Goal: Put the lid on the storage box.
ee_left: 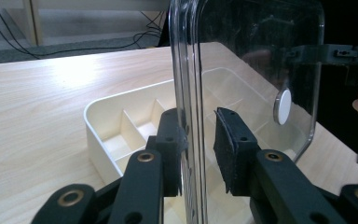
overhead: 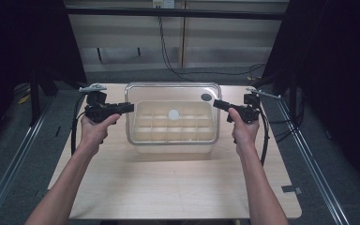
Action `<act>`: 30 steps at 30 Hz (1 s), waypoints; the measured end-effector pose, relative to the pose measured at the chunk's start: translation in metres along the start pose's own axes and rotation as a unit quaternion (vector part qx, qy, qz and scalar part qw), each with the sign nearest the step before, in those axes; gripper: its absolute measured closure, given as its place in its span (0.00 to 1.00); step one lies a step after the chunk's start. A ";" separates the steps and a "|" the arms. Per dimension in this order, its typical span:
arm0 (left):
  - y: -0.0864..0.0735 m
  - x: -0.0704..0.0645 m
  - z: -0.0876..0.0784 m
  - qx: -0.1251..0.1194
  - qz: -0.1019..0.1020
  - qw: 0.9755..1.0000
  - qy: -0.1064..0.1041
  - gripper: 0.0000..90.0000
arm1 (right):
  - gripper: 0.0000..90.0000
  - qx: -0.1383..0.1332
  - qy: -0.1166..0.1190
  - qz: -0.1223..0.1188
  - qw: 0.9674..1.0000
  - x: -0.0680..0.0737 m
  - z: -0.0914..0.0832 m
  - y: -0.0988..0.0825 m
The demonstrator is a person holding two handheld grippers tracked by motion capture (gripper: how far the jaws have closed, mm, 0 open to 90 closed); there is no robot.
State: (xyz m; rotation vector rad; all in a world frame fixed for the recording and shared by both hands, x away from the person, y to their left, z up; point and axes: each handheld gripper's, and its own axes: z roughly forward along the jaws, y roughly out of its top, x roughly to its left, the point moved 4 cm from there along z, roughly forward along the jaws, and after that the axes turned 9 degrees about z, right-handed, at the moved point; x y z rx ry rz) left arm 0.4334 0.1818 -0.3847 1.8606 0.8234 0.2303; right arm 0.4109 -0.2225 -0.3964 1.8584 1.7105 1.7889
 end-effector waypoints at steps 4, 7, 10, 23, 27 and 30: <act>0.002 0.001 0.004 0.003 0.000 1.000 0.003 0.80 | 0.79 0.002 -0.004 0.002 1.000 -0.004 0.003 0.001; 0.002 0.004 0.008 0.008 0.000 1.000 0.007 0.79 | 0.79 0.004 -0.006 0.002 1.000 -0.007 0.005 0.003; 0.001 0.007 0.011 0.011 -0.005 1.000 0.008 0.79 | 0.79 0.006 -0.009 0.008 1.000 -0.009 0.009 0.003; -0.002 0.021 0.025 0.025 -0.019 0.999 0.007 0.76 | 0.77 0.029 -0.040 -0.007 0.999 -0.016 0.023 0.007; -0.002 0.028 0.032 0.031 -0.029 0.999 0.008 0.76 | 0.76 0.035 -0.047 -0.005 0.998 -0.022 0.028 0.007; -0.004 0.031 0.036 0.034 -0.033 0.999 0.008 0.75 | 0.76 0.038 -0.050 -0.002 0.998 -0.025 0.031 0.006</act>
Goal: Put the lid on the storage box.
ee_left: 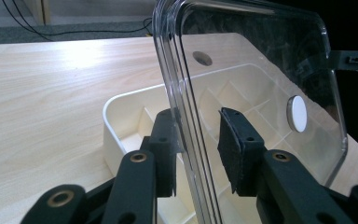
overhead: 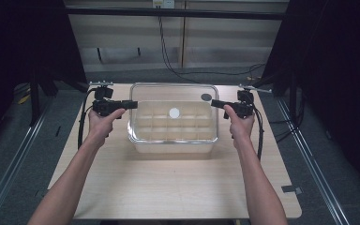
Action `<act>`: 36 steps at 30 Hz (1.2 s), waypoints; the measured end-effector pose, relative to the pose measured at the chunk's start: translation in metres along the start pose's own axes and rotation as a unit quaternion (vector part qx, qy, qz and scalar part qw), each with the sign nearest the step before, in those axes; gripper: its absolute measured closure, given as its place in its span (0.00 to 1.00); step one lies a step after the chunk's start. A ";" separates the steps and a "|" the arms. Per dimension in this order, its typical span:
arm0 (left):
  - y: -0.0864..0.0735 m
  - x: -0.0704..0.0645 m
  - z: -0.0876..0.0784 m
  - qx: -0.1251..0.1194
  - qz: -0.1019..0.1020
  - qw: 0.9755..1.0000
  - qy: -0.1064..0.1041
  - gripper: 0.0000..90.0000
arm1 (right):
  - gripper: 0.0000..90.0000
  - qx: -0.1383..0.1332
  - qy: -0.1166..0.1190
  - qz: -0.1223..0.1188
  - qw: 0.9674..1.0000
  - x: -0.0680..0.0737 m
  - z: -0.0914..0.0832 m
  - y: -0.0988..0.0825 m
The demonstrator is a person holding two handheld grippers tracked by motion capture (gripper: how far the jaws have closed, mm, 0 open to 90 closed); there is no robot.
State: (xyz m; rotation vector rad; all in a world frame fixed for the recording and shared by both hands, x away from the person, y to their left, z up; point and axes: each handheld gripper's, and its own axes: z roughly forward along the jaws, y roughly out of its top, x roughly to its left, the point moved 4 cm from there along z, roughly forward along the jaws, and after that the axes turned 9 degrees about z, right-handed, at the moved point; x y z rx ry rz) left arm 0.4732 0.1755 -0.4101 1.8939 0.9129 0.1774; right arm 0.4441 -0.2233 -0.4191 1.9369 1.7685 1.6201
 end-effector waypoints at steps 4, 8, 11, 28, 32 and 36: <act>-0.002 0.006 0.004 0.008 0.000 1.000 0.007 0.75 | 0.75 0.005 -0.004 0.006 1.000 -0.005 0.007 -0.001; -0.005 0.012 0.010 0.014 -0.013 1.000 0.005 0.75 | 0.74 0.011 -0.011 0.012 1.000 -0.010 0.013 -0.002; -0.008 0.016 0.014 0.018 -0.020 1.000 0.006 0.75 | 0.73 0.017 -0.019 0.019 0.999 -0.013 0.018 -0.003; -0.022 0.030 0.034 0.059 -0.051 0.997 0.002 0.70 | 0.65 0.053 -0.083 0.007 0.995 -0.023 0.043 -0.009; -0.026 0.032 0.038 0.063 -0.059 0.996 0.000 0.69 | 0.64 0.057 -0.091 0.006 0.994 -0.026 0.046 -0.012; -0.028 0.033 0.040 0.066 -0.064 0.996 -0.003 0.69 | 0.63 0.056 -0.102 0.010 0.993 -0.027 0.049 -0.013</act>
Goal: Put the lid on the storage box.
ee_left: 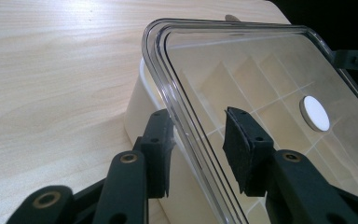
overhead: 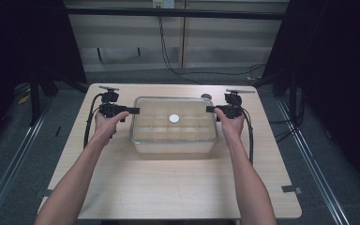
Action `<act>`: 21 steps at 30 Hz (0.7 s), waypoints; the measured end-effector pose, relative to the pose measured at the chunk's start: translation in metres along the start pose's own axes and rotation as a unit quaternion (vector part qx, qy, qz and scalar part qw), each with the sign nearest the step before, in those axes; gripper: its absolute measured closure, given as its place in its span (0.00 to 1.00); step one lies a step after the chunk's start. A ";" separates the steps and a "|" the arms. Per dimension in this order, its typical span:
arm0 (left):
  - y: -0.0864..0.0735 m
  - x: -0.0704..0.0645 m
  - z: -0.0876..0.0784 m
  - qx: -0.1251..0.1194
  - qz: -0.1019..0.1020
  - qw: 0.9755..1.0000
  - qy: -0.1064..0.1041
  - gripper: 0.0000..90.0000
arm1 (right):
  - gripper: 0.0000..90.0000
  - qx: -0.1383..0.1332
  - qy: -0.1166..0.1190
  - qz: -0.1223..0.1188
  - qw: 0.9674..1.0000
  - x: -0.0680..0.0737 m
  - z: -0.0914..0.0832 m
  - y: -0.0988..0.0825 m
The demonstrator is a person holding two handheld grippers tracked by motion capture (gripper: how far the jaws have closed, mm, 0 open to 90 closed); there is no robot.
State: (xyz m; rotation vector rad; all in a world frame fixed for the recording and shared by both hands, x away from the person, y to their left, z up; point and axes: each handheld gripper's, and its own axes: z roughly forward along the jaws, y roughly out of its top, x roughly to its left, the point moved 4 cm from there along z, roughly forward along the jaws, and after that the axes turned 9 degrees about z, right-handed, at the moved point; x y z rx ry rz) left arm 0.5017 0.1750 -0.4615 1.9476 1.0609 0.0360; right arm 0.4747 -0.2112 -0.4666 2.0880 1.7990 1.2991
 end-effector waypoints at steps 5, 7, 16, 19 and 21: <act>-0.002 0.002 0.002 0.001 -0.005 1.000 -0.004 0.67 | 0.60 -0.007 -0.011 -0.004 1.000 0.001 0.005 -0.001; -0.003 0.003 0.003 0.006 -0.001 1.000 -0.005 0.66 | 0.60 -0.009 -0.011 -0.007 1.000 0.001 0.005 -0.001; -0.002 0.001 0.005 0.012 0.013 1.000 0.020 0.65 | 0.57 -0.012 -0.022 -0.027 0.999 0.002 0.003 -0.001; -0.003 0.002 0.002 0.016 0.014 0.999 0.027 0.64 | 0.51 -0.010 -0.036 -0.037 0.999 0.001 0.001 -0.001; -0.004 0.003 0.001 0.015 0.017 0.999 0.028 0.64 | 0.52 -0.012 -0.035 -0.034 0.999 -0.003 -0.002 0.000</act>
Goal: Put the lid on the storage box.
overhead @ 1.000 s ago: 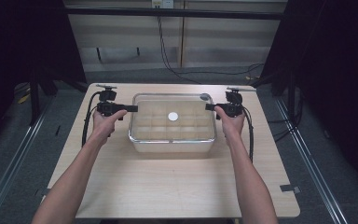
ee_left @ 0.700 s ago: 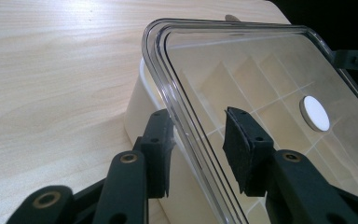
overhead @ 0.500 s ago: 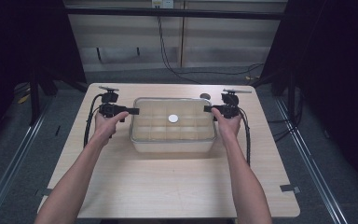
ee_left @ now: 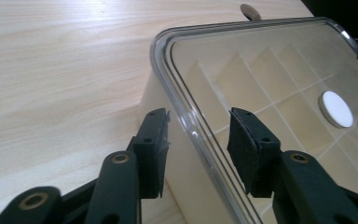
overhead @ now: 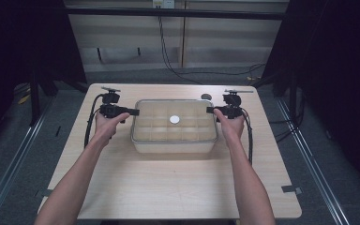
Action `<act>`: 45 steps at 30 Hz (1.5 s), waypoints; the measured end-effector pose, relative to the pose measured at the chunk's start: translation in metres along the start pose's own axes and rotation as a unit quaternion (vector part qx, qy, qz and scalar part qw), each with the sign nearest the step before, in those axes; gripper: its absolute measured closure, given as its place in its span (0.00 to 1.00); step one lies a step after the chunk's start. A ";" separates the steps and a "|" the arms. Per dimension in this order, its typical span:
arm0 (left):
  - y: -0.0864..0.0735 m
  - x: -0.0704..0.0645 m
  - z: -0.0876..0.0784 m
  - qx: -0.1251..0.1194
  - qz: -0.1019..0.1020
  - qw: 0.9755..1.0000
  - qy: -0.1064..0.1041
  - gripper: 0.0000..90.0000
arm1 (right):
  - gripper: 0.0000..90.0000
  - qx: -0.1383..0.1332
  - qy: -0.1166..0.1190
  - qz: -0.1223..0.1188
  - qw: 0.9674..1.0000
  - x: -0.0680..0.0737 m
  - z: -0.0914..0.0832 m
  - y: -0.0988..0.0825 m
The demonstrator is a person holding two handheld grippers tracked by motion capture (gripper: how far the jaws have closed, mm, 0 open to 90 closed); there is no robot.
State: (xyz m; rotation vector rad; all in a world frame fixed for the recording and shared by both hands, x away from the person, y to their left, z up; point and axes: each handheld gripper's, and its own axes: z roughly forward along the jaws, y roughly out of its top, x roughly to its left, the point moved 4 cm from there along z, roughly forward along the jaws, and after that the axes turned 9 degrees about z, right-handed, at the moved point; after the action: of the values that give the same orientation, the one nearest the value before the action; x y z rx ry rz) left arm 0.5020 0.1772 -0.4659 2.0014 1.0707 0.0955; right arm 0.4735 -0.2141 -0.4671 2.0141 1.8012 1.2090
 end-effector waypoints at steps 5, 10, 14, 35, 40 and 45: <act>-0.002 0.000 -0.002 -0.005 -0.004 1.000 0.000 0.62 | 0.51 -0.004 0.009 0.020 1.000 -0.009 -0.007 0.000; -0.005 -0.004 -0.011 -0.020 -0.002 1.000 0.001 0.55 | 0.58 -0.008 0.028 0.005 1.000 -0.003 -0.016 0.000; -0.009 -0.009 -0.021 -0.027 0.010 1.000 0.003 0.51 | 0.60 -0.012 0.032 -0.016 0.999 0.003 -0.024 -0.005; -0.037 -0.037 -0.076 -0.060 0.073 0.995 0.004 0.43 | 0.52 -0.036 0.109 -0.057 0.992 0.017 -0.082 -0.039; -0.045 -0.045 -0.086 -0.064 0.082 0.995 -0.006 0.38 | 0.48 -0.038 0.112 -0.064 0.991 0.015 -0.094 -0.053; -0.054 -0.052 -0.093 -0.065 0.095 0.993 -0.008 0.38 | 0.49 -0.038 0.111 -0.067 0.991 0.014 -0.103 -0.061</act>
State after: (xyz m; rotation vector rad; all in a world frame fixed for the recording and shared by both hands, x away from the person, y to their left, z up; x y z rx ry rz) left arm 0.3948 0.2143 -0.4283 1.9770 0.8396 0.2434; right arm 0.3590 -0.2251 -0.4311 1.7462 1.9200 1.4867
